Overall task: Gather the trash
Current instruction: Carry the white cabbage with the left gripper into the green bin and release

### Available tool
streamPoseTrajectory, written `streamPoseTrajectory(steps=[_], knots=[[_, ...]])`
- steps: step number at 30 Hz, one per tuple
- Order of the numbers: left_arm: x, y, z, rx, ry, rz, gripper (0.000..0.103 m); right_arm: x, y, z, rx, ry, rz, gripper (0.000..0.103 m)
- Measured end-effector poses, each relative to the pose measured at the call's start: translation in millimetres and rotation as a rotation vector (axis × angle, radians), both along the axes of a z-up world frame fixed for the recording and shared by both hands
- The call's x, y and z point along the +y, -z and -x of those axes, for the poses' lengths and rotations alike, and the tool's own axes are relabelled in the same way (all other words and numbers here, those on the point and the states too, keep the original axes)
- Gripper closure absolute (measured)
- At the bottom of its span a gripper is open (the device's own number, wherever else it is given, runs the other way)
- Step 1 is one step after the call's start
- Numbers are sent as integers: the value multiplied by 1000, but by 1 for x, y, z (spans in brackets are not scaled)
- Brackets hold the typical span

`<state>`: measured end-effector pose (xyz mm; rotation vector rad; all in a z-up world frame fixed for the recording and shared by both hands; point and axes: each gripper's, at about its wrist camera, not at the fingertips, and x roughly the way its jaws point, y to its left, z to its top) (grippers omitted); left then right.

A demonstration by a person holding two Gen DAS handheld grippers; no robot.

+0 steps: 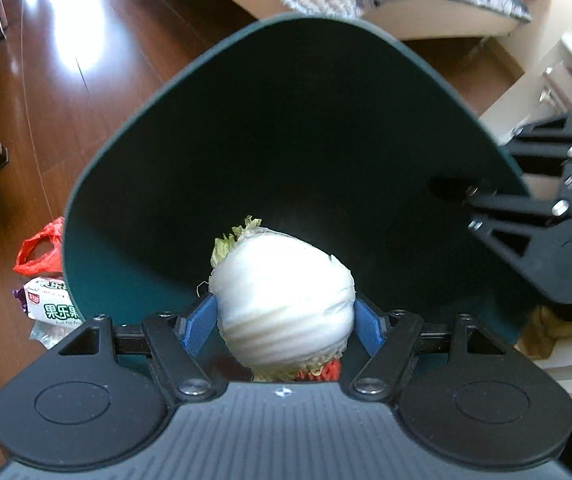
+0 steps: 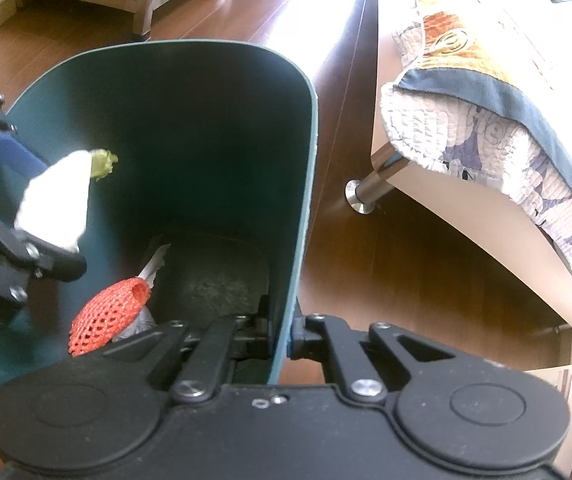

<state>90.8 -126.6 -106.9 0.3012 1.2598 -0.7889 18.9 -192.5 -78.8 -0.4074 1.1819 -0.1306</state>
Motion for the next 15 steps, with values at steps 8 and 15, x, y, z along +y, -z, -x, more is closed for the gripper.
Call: streamPoseTrajectory(steps=[8,15], knots=[[-22,26,9,-5,82,-83,29,1,1,-1,7,-2,-5,98],[-25,30,11,-13,99,-69,29,-1,1,-3,14,9,-12,97]])
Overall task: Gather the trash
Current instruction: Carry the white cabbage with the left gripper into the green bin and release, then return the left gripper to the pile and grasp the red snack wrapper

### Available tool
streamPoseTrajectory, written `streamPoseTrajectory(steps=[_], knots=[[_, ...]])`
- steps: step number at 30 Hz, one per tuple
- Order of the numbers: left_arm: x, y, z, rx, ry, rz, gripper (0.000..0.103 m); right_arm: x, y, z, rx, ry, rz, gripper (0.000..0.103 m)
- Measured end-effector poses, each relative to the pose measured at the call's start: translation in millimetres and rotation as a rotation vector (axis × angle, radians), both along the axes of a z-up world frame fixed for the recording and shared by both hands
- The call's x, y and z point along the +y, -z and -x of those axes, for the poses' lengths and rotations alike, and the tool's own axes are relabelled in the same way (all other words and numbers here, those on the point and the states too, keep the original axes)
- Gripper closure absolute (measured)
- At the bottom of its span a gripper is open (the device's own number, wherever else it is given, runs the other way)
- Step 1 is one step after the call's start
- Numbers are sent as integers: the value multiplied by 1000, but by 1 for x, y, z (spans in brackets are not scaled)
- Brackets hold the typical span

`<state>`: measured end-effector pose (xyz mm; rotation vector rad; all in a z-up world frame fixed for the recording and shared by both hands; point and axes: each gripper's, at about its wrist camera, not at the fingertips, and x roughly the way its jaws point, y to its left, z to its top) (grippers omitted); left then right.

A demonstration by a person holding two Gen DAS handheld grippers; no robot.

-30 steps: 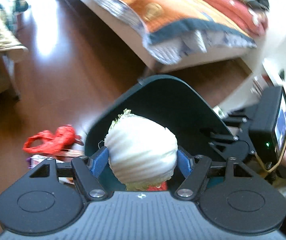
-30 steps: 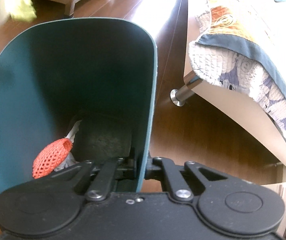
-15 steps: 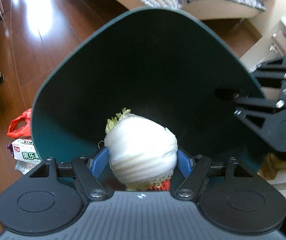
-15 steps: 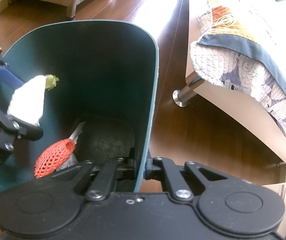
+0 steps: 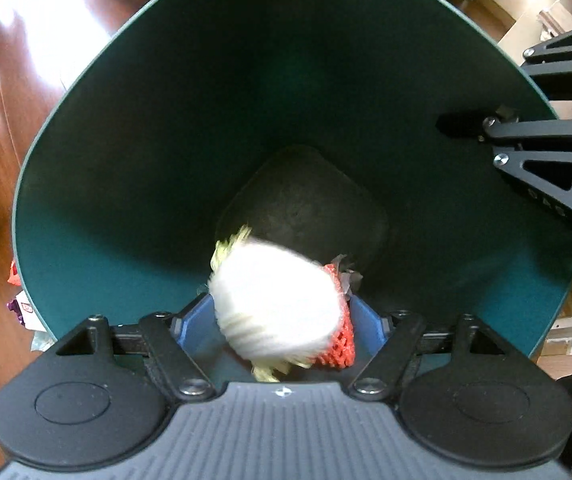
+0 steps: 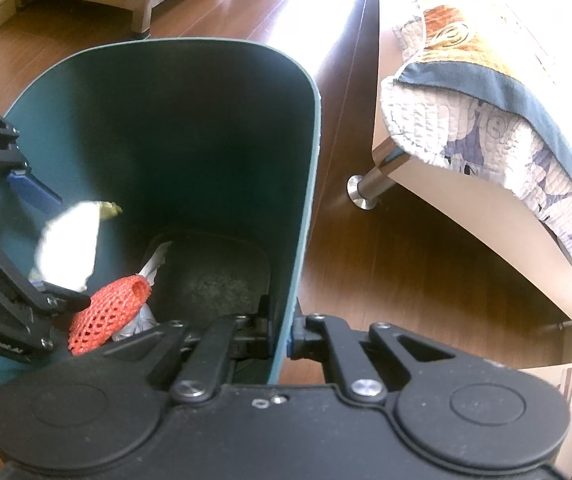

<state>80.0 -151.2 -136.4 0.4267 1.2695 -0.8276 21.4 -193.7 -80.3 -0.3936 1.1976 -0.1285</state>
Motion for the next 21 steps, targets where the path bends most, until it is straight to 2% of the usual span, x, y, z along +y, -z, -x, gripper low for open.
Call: streamPoseTrajectory(steps=[6,10,17,21], knots=[[8,-10,1,2,-11,41,29,0,0,-2,2,4,-3,97],[25,-25,2,-36,-14,78,29,-2,1,-3,6,9,-3,97],[80,-49,6,-92,-66,158,28,-9,5,-9,28,12,-12,97],[115,-65,7,-141,-140,178,28,-12,9,-14,63,-2,-1,97]])
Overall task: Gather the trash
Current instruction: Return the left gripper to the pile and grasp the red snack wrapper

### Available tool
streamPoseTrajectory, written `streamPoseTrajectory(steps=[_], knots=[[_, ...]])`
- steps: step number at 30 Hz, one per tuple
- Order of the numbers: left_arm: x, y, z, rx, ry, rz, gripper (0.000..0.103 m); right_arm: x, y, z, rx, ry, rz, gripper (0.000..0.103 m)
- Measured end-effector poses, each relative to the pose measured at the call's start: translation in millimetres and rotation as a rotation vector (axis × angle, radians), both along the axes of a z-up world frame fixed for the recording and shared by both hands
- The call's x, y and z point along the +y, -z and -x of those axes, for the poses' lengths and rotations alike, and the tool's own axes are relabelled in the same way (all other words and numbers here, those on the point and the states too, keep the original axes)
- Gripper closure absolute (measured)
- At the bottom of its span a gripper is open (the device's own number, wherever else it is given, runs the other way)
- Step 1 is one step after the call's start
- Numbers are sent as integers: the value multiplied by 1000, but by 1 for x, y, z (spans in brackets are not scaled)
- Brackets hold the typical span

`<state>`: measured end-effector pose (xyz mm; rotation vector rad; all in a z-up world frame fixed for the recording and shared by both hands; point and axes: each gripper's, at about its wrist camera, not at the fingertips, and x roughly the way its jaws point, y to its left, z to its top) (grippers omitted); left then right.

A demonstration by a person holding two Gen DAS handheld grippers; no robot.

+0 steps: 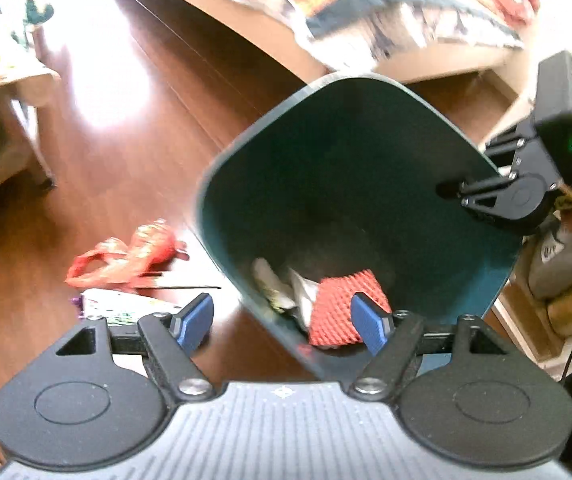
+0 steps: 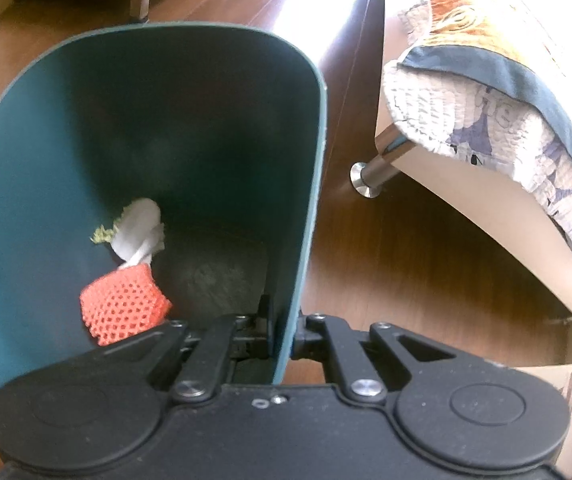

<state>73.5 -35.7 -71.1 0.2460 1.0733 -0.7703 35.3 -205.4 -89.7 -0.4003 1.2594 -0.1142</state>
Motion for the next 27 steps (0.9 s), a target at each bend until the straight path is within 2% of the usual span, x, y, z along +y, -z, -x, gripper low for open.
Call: streamPoseTrajectory(steps=[3,6,11,16,20,24,26,27], knots=[[23,-13,-4,-31,-54,6,28,-4,5,-2,26,-11,-1,96],[44,-13,-9,-50,-128,-29,28,-16,8,-5,37,15,-26,96],[73,-6,-24,-13,-247,-66,28,-33,9,-10,33,53,-91,93],[97,11,-29,-16,-334,-134,28,-43,10,-19,36,32,-87,89],[114,27,-34,-15,-391,-196,28,-55,9,-25,30,38,-148,86],[132,48,-42,29,-454,-241,28,-62,12,-32,54,12,-177,79],[142,63,-46,66,-486,-267,28,-67,15,-36,63,23,-174,83],[147,72,-49,88,-505,-276,28,-70,15,-39,57,41,-167,90]])
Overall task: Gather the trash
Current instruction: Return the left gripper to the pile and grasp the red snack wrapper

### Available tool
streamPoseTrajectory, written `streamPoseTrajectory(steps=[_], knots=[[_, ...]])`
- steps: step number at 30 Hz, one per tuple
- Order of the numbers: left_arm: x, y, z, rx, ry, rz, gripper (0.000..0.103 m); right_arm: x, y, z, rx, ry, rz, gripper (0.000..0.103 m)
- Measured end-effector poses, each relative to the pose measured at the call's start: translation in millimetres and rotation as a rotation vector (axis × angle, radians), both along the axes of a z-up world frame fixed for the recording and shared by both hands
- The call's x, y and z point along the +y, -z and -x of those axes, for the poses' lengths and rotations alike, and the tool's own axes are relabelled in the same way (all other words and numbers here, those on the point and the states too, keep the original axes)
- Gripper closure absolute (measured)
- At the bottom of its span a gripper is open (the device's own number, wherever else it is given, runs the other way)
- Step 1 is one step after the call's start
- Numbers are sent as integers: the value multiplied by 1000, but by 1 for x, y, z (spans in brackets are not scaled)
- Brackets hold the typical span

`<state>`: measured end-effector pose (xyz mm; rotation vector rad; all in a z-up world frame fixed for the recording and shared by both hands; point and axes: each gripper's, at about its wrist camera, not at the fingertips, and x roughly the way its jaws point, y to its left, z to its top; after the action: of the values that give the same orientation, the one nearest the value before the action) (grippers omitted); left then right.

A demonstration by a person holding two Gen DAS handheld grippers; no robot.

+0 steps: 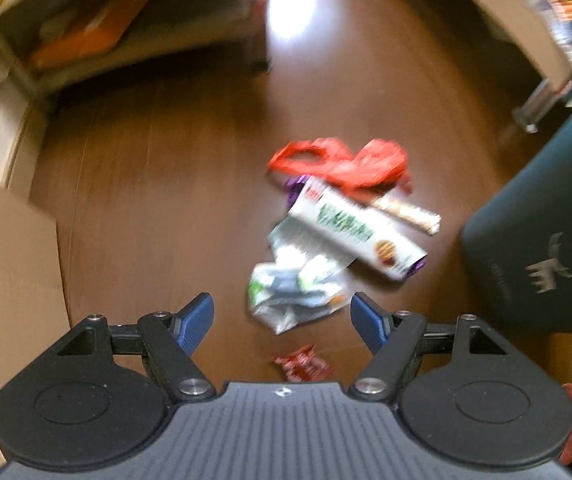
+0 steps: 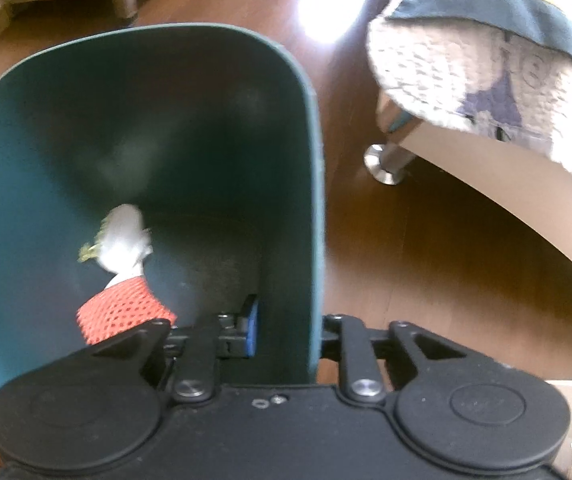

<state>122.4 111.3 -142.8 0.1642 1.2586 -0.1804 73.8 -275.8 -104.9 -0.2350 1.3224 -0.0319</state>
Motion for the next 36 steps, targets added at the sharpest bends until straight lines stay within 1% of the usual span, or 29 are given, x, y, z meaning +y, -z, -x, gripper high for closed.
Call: streamPoseTrajectory(steps=[1,3,7,9,10,12,15,17,21,24,29,31,32,34,36], knots=[[4,9,-2,22,-21,-4,28,-3,-1,-2,-5,13,-1,95],[11,26,-5,67,-46,1,28,-9,-4,-4,-16,45,-52,97],[16,64,-10,171,-93,31,28,-7,-7,1,-38,80,-56,97],[15,89,-13,248,-124,45,28,-9,-10,5,-47,106,-70,99],[13,103,-15,291,-140,46,28,-10,-11,8,-46,117,-68,99],[11,125,-16,340,-160,32,28,-16,-11,12,-52,159,-60,99],[3,155,-15,378,-147,-12,28,-26,-12,20,-56,245,-46,98],[-3,171,-11,401,-120,-42,28,-32,-13,25,-55,285,-25,98],[-13,193,-2,433,-70,-71,28,-39,-20,32,-60,336,30,99],[-15,202,-1,442,-82,-55,28,-43,-24,35,-63,355,53,99],[-7,208,-2,444,-154,-2,28,-43,-26,38,-58,343,70,100],[-4,209,-3,442,-174,-1,30,-44,-27,36,-59,339,73,100],[-4,209,-3,440,-175,-2,34,-42,-24,36,-58,333,77,100],[0,210,-4,444,-179,-18,54,-41,-24,35,-59,326,83,100],[0,211,-1,456,-184,-28,61,-39,-25,34,-60,319,90,100]])
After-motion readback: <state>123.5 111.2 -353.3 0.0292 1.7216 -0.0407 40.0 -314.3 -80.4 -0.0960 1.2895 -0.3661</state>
